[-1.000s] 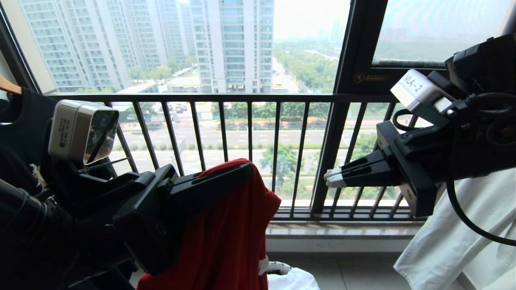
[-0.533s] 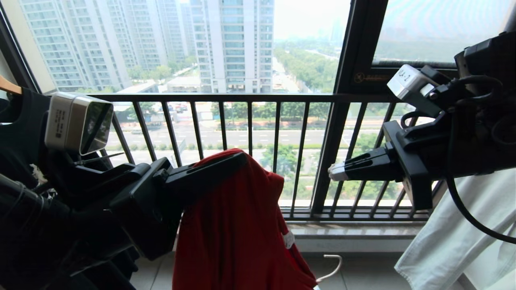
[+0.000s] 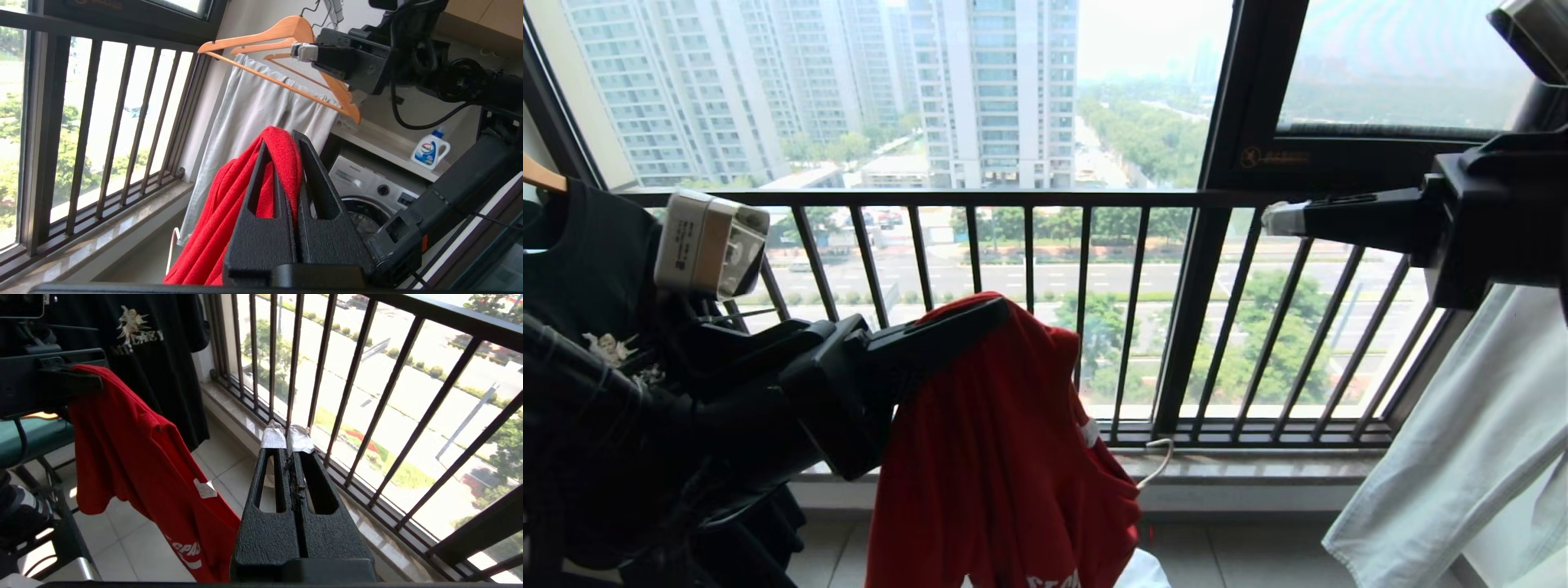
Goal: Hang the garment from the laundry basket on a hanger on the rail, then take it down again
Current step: Hang the clothes on the clothes rack
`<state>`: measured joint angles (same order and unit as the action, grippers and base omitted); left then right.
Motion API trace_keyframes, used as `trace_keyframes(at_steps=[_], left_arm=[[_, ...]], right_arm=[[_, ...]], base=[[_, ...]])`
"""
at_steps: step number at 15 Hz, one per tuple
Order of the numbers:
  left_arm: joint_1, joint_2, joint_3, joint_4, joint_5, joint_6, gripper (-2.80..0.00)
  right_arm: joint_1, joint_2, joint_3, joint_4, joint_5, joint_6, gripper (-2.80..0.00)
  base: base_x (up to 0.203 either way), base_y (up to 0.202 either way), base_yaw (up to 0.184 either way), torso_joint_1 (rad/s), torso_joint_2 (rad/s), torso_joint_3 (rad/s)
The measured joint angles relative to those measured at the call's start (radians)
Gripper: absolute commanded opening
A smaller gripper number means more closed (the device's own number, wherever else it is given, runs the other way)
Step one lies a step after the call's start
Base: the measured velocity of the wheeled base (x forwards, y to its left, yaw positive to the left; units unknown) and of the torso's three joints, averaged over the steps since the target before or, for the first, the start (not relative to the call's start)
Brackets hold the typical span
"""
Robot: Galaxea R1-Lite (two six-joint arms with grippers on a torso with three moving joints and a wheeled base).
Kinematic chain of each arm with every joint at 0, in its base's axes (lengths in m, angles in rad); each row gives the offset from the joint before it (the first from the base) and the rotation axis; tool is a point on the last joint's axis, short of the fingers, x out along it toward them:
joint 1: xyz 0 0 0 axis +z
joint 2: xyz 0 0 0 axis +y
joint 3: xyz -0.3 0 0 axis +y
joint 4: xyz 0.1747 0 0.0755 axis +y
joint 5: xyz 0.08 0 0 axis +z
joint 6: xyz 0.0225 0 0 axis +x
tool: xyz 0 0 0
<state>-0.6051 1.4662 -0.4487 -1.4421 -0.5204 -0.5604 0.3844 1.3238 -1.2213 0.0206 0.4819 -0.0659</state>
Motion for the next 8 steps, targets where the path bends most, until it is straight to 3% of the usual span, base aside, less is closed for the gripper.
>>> trace_keyframes(at_steps=[4, 6, 8], left_arm=[[0.015, 0.020, 0.001, -0.002, -0.001, -0.002, -2.80], [0.015, 0.024, 0.003, -0.002, -0.001, -0.002, -2.80], [0.015, 0.027, 0.003, -0.001, -0.001, -0.001, -2.80]], right_arm=[[-0.034, -0.249, 0.016, 0.123, -0.332, 0.059, -2.80], [-0.093, -0.404, 0.048, 0.219, -0.485, 0.060, -2.80], [-0.186, -0.565, 0.121, 0.283, -0.582, 0.061, -2.80]], base=[[0.000, 0.000, 0.000, 0.000, 0.00, 0.000], [0.000, 0.000, 0.000, 0.000, 0.00, 0.000], [0.000, 0.000, 0.000, 0.000, 0.00, 0.000]])
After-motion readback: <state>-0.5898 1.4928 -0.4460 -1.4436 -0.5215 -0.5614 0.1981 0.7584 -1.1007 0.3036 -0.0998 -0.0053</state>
